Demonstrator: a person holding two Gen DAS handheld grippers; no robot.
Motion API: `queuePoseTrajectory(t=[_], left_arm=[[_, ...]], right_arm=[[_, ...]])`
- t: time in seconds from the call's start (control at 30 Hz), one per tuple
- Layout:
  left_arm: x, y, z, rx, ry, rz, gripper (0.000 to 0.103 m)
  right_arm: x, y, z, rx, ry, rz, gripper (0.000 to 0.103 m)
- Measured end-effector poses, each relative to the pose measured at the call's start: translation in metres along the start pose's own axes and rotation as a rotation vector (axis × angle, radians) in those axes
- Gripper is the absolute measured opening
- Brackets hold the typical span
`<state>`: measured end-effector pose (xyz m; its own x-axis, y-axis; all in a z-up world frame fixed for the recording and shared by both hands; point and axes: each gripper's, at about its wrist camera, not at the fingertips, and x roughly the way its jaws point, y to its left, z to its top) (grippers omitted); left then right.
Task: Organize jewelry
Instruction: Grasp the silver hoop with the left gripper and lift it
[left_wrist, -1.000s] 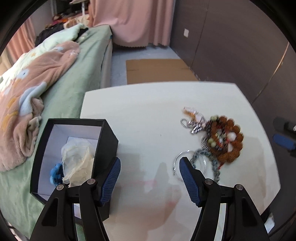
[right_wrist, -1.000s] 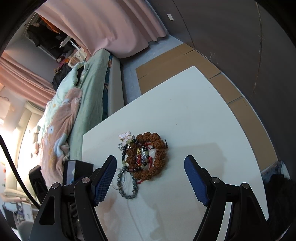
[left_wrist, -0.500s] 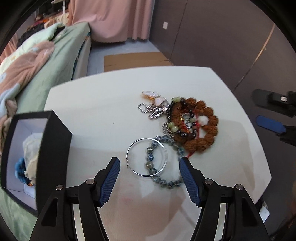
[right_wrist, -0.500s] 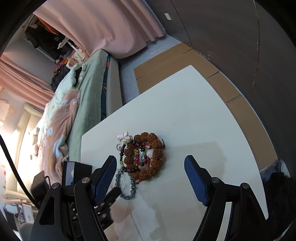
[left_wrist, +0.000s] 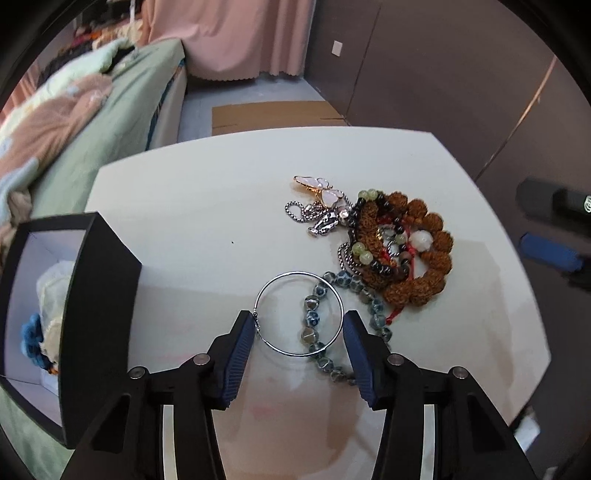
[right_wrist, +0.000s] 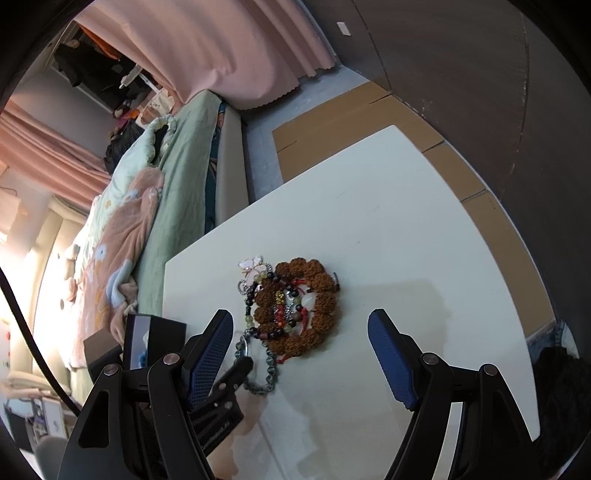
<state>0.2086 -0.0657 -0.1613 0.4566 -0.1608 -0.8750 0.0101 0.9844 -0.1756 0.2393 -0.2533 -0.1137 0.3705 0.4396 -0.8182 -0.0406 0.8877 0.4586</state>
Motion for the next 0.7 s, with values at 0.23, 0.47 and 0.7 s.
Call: queuePoseTrajectory(t=[0.23,0.47,0.7], left_arm=[[-0.028,0.006,0.01,-0.016,-0.076,-0.046,0.051],[-0.049,0.031,0.027,-0.065,-0.139,-0.064,0.051],[-0.058,0.054,0.041,-0.119,-0.172,-0.078,0.051]], right_arm=[[0.011,0.012,0.0,-0.014,0.018,0.017,0.076],[0.022,0.019,0.005,-0.002,0.016,0.041,0.073],[0.047,0.033,0.011,-0.018,0.038,-0.003,0.068]])
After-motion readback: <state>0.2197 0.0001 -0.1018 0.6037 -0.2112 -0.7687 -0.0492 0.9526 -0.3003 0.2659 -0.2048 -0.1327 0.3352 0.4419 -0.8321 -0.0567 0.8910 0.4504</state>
